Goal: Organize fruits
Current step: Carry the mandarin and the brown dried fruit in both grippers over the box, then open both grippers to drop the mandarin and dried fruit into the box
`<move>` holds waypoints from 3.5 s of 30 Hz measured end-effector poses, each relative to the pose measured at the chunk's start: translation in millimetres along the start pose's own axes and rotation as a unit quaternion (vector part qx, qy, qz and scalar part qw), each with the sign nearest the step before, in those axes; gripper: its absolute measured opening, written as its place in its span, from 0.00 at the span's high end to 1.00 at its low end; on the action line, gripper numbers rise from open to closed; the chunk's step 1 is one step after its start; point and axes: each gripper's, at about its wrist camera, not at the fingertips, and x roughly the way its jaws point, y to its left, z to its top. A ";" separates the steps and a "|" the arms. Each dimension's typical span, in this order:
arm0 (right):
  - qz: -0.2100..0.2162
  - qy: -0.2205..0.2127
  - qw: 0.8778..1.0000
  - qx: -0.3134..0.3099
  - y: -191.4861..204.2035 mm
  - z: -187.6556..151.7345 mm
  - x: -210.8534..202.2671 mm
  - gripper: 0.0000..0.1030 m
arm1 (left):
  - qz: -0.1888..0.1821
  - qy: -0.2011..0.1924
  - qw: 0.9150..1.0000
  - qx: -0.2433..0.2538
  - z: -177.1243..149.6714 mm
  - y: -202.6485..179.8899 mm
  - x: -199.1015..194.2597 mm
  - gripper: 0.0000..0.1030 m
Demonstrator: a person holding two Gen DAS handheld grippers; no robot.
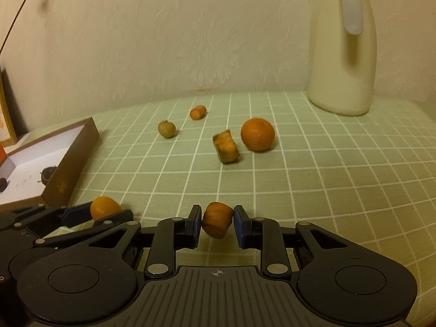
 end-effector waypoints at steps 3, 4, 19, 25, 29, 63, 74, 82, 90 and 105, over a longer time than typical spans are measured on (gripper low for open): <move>0.000 -0.011 1.000 0.000 1.0 2.5 -5.3 0.75 | 0.003 -0.009 1.000 -0.004 2.2 4.7 -7.1 0.74; 0.000 -0.015 1.000 -0.002 2.0 3.3 -7.2 0.75 | 0.004 -0.012 1.000 -0.005 2.8 6.3 -9.3 0.74; 0.035 -0.052 0.998 -0.017 33.6 12.7 -31.3 0.75 | 0.022 -0.049 0.998 -0.030 9.1 33.9 -48.7 0.74; 0.052 -0.062 0.996 -0.027 52.8 14.9 -33.5 0.75 | 0.043 -0.056 0.996 -0.049 7.9 57.6 -61.9 0.74; 0.064 -0.069 0.995 -0.041 69.0 15.6 -36.4 0.75 | 0.057 -0.058 0.995 -0.062 6.1 72.1 -68.0 0.74; 0.181 -0.079 0.974 -0.114 197.8 10.6 -34.1 0.75 | 0.166 -0.073 0.972 -0.147 -10.0 192.7 -114.5 0.74; 0.195 -0.089 0.968 -0.127 214.7 20.4 -31.0 0.75 | 0.187 -0.076 0.967 -0.155 -5.1 219.2 -120.8 0.74; 0.188 -0.093 0.968 -0.136 222.5 30.9 -20.3 0.75 | 0.199 -0.073 0.965 -0.155 1.3 247.7 -115.7 0.74; 0.170 -0.094 0.973 -0.126 221.5 45.5 1.4 0.75 | 0.208 -0.068 0.963 -0.158 6.2 273.3 -100.1 0.74; 0.122 -0.083 0.983 -0.113 223.9 57.8 44.2 0.00 | 0.211 -0.043 0.964 -0.155 10.6 289.7 -68.1 0.31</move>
